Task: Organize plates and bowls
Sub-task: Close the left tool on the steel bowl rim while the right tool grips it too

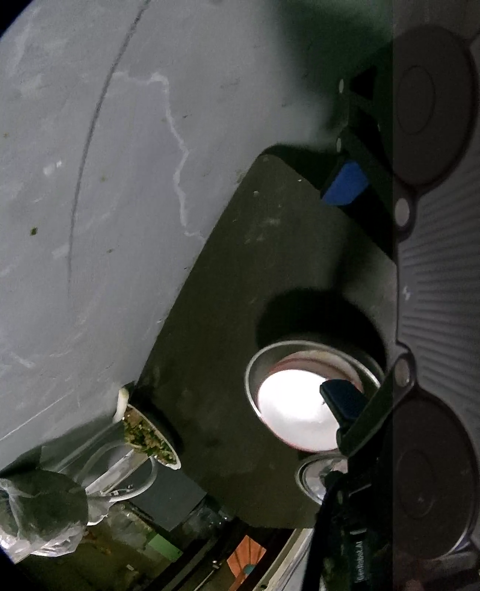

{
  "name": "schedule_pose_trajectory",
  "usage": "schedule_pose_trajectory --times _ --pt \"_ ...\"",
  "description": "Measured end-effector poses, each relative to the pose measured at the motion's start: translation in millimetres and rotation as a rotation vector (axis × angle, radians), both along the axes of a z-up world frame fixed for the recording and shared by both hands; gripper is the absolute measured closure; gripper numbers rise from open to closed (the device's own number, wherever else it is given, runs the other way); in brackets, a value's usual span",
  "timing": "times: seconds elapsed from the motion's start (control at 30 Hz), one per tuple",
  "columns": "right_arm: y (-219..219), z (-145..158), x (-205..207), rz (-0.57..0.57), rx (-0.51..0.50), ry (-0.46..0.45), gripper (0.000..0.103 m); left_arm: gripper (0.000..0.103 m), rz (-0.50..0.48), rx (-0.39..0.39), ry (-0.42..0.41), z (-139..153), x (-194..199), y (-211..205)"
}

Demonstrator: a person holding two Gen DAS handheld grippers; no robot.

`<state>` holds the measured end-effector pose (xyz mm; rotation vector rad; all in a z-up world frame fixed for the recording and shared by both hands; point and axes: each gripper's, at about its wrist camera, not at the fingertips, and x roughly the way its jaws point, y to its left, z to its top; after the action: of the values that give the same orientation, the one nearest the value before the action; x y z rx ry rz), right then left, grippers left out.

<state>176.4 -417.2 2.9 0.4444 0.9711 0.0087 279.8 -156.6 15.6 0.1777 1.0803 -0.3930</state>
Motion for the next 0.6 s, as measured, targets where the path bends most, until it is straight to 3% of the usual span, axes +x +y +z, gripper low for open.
schedule_pose_trajectory --times 0.17,0.6 --pt "1.4 -9.9 -2.3 -0.009 0.027 0.012 0.0 0.001 -0.036 0.021 0.045 -5.5 13.8 -7.9" --pt "5.8 -19.5 -1.4 -0.028 -0.001 0.023 0.0 0.001 -0.233 0.166 0.048 -16.8 39.9 -38.1"
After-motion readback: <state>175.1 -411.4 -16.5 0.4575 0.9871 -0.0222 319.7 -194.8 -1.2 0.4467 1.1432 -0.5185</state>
